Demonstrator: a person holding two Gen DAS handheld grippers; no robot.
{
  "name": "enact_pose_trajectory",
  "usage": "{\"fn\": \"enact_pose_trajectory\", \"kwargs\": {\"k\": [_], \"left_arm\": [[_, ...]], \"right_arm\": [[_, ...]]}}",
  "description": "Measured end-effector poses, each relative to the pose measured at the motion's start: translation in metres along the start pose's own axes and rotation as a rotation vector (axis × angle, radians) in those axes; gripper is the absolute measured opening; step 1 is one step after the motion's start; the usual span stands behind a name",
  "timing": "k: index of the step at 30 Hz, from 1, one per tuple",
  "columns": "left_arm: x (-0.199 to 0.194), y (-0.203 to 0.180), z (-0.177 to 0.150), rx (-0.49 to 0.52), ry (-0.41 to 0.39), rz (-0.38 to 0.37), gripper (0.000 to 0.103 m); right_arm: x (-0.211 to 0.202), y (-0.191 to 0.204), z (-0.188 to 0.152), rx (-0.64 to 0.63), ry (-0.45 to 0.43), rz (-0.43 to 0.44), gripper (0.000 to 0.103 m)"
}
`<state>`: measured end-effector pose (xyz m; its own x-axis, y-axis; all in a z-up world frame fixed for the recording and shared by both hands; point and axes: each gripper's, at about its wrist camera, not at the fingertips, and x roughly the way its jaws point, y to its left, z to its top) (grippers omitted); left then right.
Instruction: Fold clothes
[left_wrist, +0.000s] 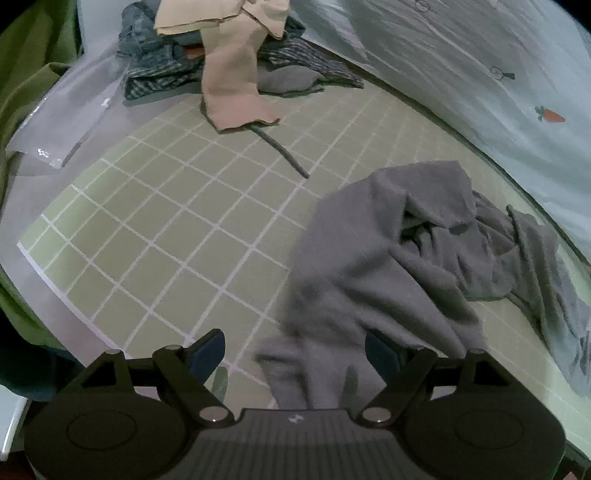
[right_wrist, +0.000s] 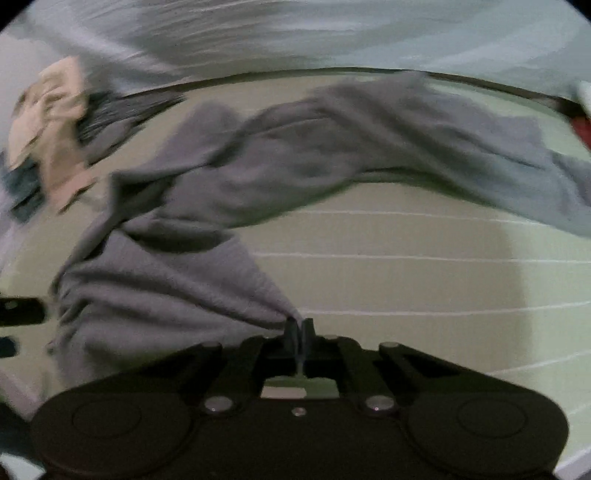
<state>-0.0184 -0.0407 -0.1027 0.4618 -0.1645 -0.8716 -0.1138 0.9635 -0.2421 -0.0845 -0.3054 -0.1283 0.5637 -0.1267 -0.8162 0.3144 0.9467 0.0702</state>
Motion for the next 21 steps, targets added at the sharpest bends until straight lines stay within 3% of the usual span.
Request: {"fn": "enact_pose_trajectory", "kwargs": {"k": [6,10,13,16,17,20,21], "left_arm": [[-0.003,-0.025,0.004,0.030,-0.009,-0.022,0.083],[-0.005,-0.047,0.007,0.051,-0.021,-0.021,0.083],[-0.006,-0.061,0.008,0.056,-0.033,-0.012,0.083],[-0.001,-0.075,0.010,0.036,-0.027,-0.004,0.084],[0.001,-0.080,0.010,0.019,-0.022,-0.005,0.083],[0.014,-0.099,0.016,-0.011,-0.001,-0.025,0.084],[0.019,-0.106,0.018,-0.018,0.007,-0.034,0.084]], "right_arm": [[-0.004,-0.114,0.010,0.080,-0.034,-0.210,0.002],[-0.016,-0.218,0.039,0.129,-0.126,-0.439,0.002],[-0.039,-0.303,0.065,0.286,-0.224,-0.612,0.002],[-0.062,-0.363,0.080,0.456,-0.287,-0.725,0.003],[-0.065,-0.374,0.082,0.481,-0.282,-0.725,0.012],[-0.064,-0.378,0.078,0.465,-0.243,-0.655,0.066],[-0.062,-0.373,0.074,0.443,-0.238,-0.618,0.070]]}}
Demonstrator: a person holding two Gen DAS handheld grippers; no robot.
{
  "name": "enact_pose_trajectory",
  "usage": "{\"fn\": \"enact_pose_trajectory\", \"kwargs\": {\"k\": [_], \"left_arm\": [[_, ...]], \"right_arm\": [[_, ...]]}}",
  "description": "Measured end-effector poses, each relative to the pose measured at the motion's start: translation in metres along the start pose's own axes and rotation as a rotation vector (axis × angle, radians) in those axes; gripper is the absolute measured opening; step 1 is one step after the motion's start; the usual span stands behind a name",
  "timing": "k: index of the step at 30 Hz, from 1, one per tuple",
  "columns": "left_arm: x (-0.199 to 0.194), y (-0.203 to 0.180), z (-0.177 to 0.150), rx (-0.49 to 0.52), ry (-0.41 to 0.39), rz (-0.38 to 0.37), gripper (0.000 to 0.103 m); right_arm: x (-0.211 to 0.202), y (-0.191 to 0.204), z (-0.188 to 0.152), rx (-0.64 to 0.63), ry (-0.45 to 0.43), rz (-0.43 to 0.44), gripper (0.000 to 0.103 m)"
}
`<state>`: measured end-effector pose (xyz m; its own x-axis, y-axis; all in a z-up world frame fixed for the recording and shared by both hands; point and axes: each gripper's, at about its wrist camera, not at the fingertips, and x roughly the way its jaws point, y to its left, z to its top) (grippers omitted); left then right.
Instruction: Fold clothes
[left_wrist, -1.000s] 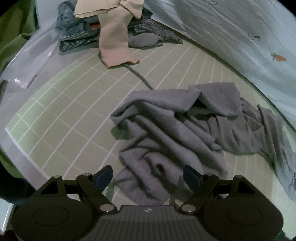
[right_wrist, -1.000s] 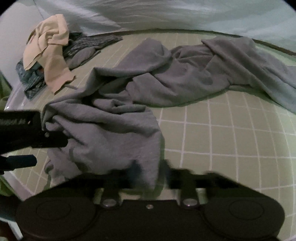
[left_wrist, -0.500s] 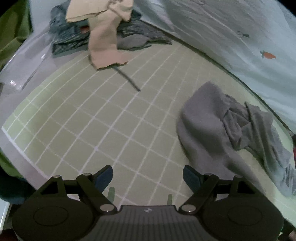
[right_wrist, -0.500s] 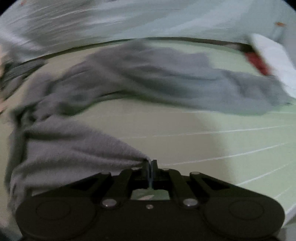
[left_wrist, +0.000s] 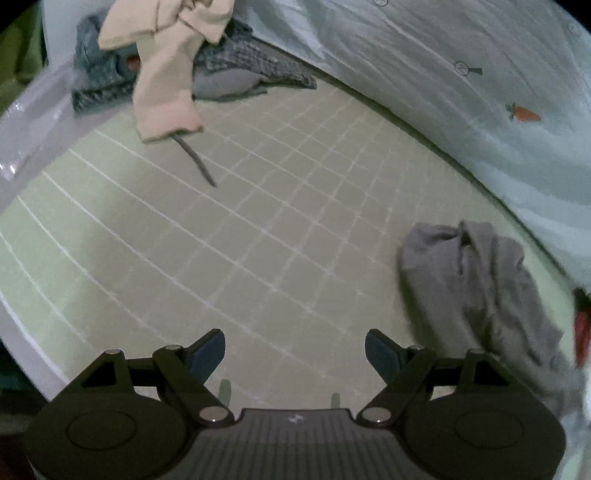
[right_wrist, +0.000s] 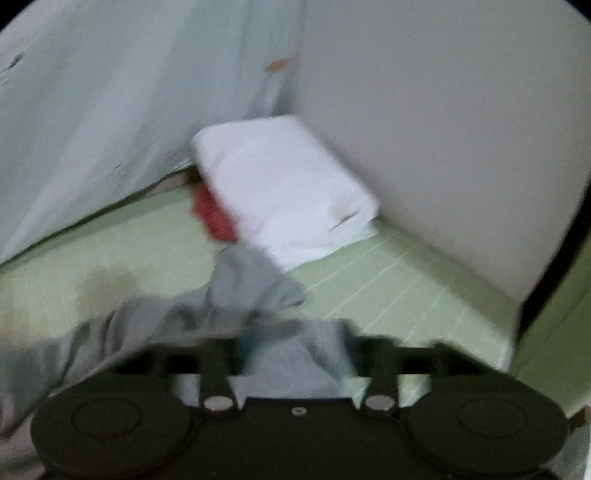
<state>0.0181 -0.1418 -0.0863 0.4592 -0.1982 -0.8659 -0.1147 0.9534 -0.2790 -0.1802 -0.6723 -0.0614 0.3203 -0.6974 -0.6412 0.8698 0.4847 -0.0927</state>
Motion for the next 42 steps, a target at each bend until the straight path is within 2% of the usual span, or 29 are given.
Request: {"fn": "enact_pose_trajectory", "kwargs": {"k": [5,8,14,16,17,19,22,24,25,26,27,28,30,35,39,42], "left_arm": [[0.028,-0.033,0.011,-0.039,0.040,-0.043,0.084],[0.045,-0.053,0.017,-0.062,0.064,-0.068,0.084],[0.076,-0.086,0.030,-0.078,0.100,-0.099,0.084],[0.084,-0.094,0.035,-0.066,0.104,-0.096,0.083],[0.089,-0.097,0.037,-0.059,0.107,-0.094,0.082],[0.097,-0.105,0.042,-0.046,0.111,-0.092,0.082],[0.109,-0.116,0.049,-0.027,0.118,-0.088,0.067],[0.118,-0.124,0.053,-0.014,0.123,-0.085,0.042],[0.122,-0.127,0.055,-0.009,0.125,-0.083,0.034],[0.123,-0.127,0.056,-0.013,0.125,-0.078,0.012],[0.122,-0.126,0.056,-0.015,0.118,-0.073,0.004],[0.122,-0.125,0.055,-0.016,0.108,-0.067,0.004],[0.113,-0.120,0.054,-0.011,0.066,-0.044,0.003],[0.085,-0.079,0.059,-0.089,-0.038,0.017,0.003],[0.056,-0.030,0.059,-0.120,-0.118,0.145,0.003],[0.037,0.010,0.055,-0.139,-0.157,0.268,0.003]], "right_arm": [[0.004,0.018,-0.027,0.009,0.118,0.204,0.076],[0.011,0.032,-0.032,0.037,0.153,0.274,0.078],[0.032,0.051,-0.003,0.088,0.133,0.299,0.081],[0.044,0.056,0.011,0.070,0.106,0.296,0.083],[0.050,0.059,0.019,0.058,0.090,0.295,0.088],[0.069,0.068,0.028,0.005,0.106,0.274,0.090],[0.096,0.084,0.033,-0.061,0.181,0.281,0.089],[0.108,0.094,0.030,-0.094,0.218,0.296,0.080],[0.112,0.098,0.029,-0.107,0.240,0.291,0.076],[0.115,0.100,0.027,-0.112,0.262,0.288,0.067],[0.117,0.102,0.026,-0.114,0.283,0.285,0.054],[0.118,0.102,0.024,-0.111,0.299,0.283,0.044],[0.117,0.099,0.021,-0.101,0.313,0.280,0.009],[0.089,0.077,0.022,-0.051,0.238,0.284,0.005],[0.062,0.052,0.015,-0.013,0.209,0.336,0.005],[0.039,0.044,-0.006,-0.035,0.231,0.405,0.005]]}}
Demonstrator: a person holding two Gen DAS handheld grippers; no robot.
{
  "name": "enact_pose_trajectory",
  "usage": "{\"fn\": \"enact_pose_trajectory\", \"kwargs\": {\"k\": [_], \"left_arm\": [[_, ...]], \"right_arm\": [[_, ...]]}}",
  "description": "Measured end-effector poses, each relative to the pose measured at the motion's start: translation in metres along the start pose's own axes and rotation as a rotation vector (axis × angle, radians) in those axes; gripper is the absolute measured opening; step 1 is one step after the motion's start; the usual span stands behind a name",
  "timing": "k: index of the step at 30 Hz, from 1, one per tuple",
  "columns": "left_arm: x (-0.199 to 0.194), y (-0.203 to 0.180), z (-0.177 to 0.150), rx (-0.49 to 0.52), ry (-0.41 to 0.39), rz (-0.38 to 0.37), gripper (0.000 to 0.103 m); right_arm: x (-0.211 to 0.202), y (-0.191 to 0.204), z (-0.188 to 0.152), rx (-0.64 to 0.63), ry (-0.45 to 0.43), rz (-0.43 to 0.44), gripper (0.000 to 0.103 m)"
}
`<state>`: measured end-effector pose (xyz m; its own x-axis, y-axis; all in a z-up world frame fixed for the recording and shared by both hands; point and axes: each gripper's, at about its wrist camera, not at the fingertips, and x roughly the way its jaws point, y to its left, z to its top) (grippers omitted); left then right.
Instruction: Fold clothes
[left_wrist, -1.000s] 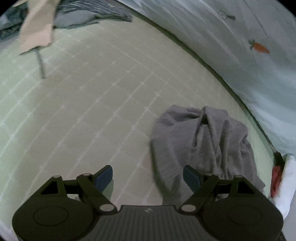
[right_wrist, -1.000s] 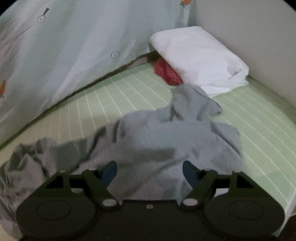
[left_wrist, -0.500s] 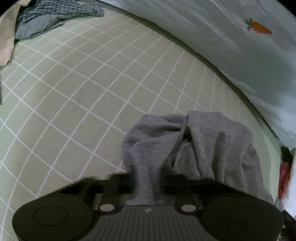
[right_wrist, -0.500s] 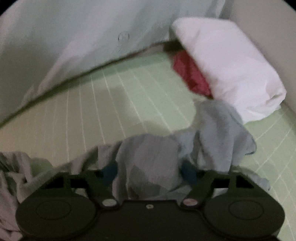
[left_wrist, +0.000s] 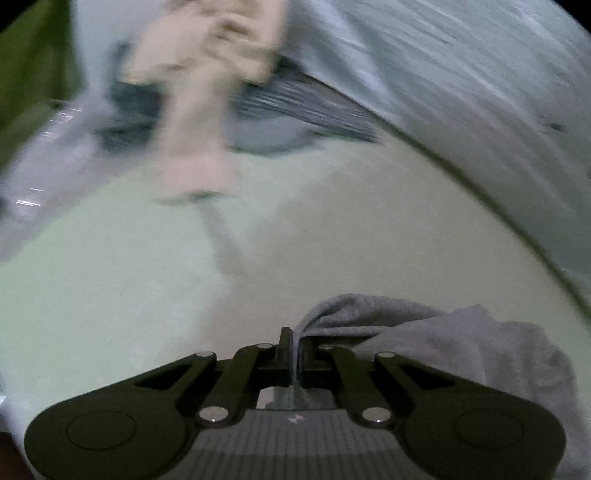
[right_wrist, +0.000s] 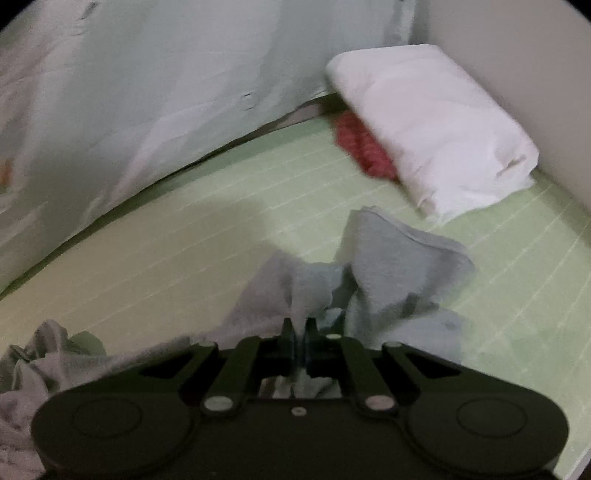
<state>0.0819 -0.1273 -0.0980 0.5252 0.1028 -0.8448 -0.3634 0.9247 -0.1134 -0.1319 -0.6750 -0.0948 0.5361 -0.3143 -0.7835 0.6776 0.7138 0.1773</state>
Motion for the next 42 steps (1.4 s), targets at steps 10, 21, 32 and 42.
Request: {"fn": "enact_pose_trajectory", "kwargs": {"k": [10,21,32,42], "left_arm": [[-0.037,0.060,0.015,-0.170,-0.062,-0.035,0.058],[0.015,-0.045,0.052,0.061,0.067,-0.317,0.083],[0.023,-0.032,0.033,-0.067,0.090,-0.296,0.000],[-0.001,0.010,0.026,-0.144,0.010,-0.215,0.000]], "right_arm": [[-0.023,0.032,-0.035,-0.070,-0.010,0.091,0.061],[0.048,0.041,-0.001,-0.037,0.086,-0.071,0.080],[0.020,0.009,-0.013,0.028,0.020,-0.130,0.000],[-0.026,-0.011,-0.009,0.002,-0.067,-0.129,0.012]]}}
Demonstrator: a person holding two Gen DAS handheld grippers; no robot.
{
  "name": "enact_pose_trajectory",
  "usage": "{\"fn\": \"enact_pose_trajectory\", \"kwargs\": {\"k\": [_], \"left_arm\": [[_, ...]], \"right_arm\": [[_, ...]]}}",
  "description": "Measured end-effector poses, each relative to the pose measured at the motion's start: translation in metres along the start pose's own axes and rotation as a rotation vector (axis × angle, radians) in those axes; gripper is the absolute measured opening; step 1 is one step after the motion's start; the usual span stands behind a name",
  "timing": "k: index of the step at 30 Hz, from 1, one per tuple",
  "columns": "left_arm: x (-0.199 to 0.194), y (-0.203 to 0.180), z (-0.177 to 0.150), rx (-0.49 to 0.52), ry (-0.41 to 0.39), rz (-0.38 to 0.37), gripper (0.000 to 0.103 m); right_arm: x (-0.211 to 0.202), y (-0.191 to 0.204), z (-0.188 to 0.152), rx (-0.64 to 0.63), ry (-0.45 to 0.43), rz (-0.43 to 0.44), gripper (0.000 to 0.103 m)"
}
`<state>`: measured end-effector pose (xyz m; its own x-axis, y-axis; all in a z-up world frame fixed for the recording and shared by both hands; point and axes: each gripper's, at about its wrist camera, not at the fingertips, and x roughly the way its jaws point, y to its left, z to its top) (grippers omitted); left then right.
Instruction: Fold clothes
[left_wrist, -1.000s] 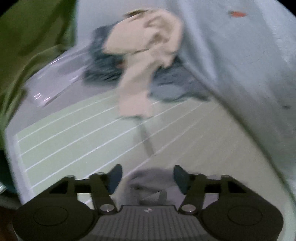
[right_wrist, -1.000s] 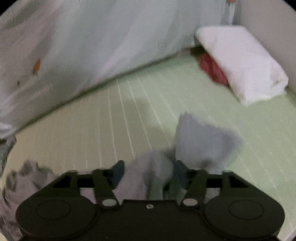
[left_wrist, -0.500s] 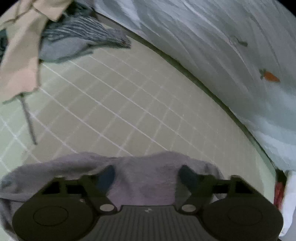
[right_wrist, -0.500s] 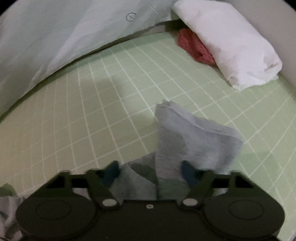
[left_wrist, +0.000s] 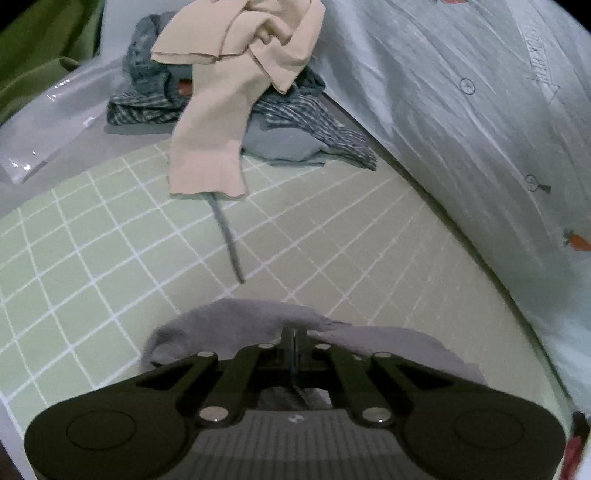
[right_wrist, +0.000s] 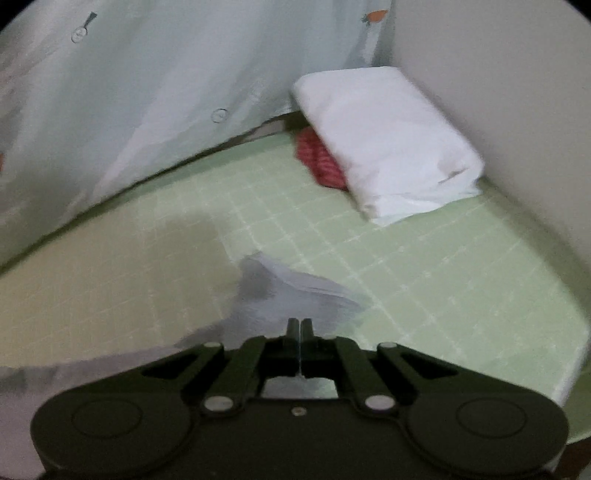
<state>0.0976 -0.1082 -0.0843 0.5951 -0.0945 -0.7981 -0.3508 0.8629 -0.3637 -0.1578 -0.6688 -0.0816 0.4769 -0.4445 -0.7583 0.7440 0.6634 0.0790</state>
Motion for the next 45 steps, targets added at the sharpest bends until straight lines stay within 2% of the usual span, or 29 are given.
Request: {"fn": "enact_pose_trajectory", "kwargs": {"k": [1,2,3,5,8,10,11,13,14,16,19,21,27,31,32,34,36,38,39,41,45], "left_arm": [[0.001,-0.001,0.000,0.002,0.000,-0.006,0.000],[0.001,-0.002,0.000,0.003,-0.001,-0.011,0.000],[0.002,-0.004,0.000,0.005,-0.001,-0.017,0.000],[0.003,-0.006,0.001,0.008,-0.002,-0.028,0.000],[0.003,-0.009,0.000,0.021,-0.003,-0.028,0.000],[0.002,-0.009,0.000,0.026,-0.005,-0.020,0.000],[0.000,-0.007,0.000,0.020,-0.009,-0.013,0.000],[-0.004,-0.001,0.002,0.006,-0.023,0.007,0.000],[-0.007,0.003,0.004,-0.001,-0.032,0.019,0.000],[-0.015,0.008,0.009,-0.009,-0.053,0.025,0.000],[-0.029,-0.001,0.023,0.031,-0.105,0.016,0.000],[-0.036,-0.016,0.037,0.065,-0.152,-0.003,0.000],[-0.043,-0.072,0.085,0.101,-0.286,-0.121,0.000],[-0.039,-0.116,0.126,0.149,-0.408,-0.153,0.000],[-0.038,-0.128,0.137,0.170,-0.442,-0.155,0.001],[-0.033,-0.143,0.150,0.184,-0.414,-0.155,0.010],[-0.028,-0.147,0.147,0.207,-0.360,-0.163,0.051],[-0.023,-0.136,0.125,0.239,-0.328,-0.150,0.071],[-0.021,-0.130,0.114,0.255,-0.307,-0.141,0.071],[-0.011,-0.107,0.088,0.277,-0.208,-0.085,0.071],[-0.001,-0.046,0.037,0.209,-0.051,0.052,0.071]], "right_arm": [[0.005,0.002,0.002,0.006,0.007,0.018,0.019],[0.012,0.007,0.004,0.021,0.015,0.037,0.037],[0.021,0.013,0.005,0.039,0.024,0.056,0.050],[0.040,0.024,0.006,0.060,0.050,0.069,0.059],[0.073,0.041,0.005,0.047,0.120,0.015,0.060],[0.088,0.046,0.004,0.021,0.146,-0.019,0.060],[0.092,0.046,0.004,0.014,0.152,-0.027,0.057],[0.095,0.041,0.004,0.017,0.158,-0.031,0.013],[0.093,0.036,0.006,0.037,0.155,-0.035,0.001],[0.080,0.024,0.012,0.073,0.111,-0.042,0.001],[0.061,0.020,0.044,0.033,-0.001,-0.054,0.000],[0.050,0.019,0.071,-0.003,-0.082,-0.062,0.000],[0.049,0.035,0.153,-0.003,-0.236,-0.008,0.000],[0.055,0.047,0.213,0.053,-0.350,0.049,0.000],[0.058,0.048,0.225,0.065,-0.361,0.087,0.001],[0.068,0.051,0.241,0.093,-0.310,0.130,0.015],[0.071,0.052,0.224,0.073,-0.273,0.139,0.048],[0.072,0.053,0.203,0.044,-0.241,0.148,0.062],[0.073,0.052,0.184,0.014,-0.210,0.140,0.066],[0.074,0.050,0.139,-0.060,-0.134,0.116,0.066],[0.058,0.042,0.056,-0.146,-0.028,0.041,0.069]]}}
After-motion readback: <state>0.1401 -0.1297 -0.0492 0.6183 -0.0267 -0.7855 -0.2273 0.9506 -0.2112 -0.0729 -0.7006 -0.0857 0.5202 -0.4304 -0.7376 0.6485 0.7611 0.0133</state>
